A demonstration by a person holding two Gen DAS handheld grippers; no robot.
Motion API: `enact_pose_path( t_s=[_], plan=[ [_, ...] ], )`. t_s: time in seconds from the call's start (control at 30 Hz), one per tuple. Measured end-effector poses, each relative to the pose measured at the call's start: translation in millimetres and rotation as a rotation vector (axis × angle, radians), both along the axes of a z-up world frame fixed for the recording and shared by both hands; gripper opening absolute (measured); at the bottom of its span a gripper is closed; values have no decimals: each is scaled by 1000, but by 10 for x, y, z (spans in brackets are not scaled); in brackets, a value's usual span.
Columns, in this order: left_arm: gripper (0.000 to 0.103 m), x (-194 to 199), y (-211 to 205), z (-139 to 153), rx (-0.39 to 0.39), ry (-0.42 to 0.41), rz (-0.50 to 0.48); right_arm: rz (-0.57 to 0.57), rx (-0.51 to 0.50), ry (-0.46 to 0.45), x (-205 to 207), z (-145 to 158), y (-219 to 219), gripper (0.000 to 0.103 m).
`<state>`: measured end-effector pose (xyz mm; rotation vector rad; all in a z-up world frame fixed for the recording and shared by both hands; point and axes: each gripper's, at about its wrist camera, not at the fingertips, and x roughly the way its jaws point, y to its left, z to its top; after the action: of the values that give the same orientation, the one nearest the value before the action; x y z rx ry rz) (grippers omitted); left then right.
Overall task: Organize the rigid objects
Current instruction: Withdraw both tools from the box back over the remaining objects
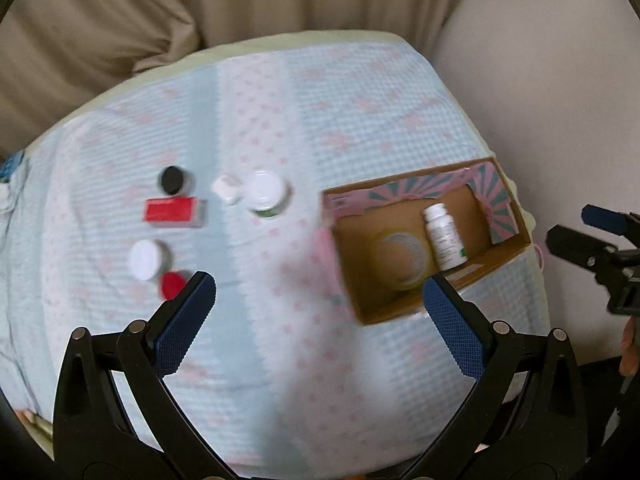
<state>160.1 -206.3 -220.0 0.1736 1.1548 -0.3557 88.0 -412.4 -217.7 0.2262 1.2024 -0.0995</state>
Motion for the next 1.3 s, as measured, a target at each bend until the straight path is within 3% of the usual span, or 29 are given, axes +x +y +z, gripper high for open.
enact_pose_path(
  t_s=[0.4, 0.73, 1.03, 1.3],
  plan=[
    [103, -123, 1579, 227, 37, -62, 92, 0, -47, -80, -32, 272, 1246, 103],
    [103, 143, 2768, -31, 17, -2, 149, 25, -32, -103, 239, 161, 2265, 103],
    [103, 572, 2948, -582, 19, 90, 114, -12, 15, -91, 596, -164, 2781, 103],
    [103, 930, 2815, -1165, -7, 178, 137, 135, -21, -40, 1059, -569, 2955, 103]
  ],
)
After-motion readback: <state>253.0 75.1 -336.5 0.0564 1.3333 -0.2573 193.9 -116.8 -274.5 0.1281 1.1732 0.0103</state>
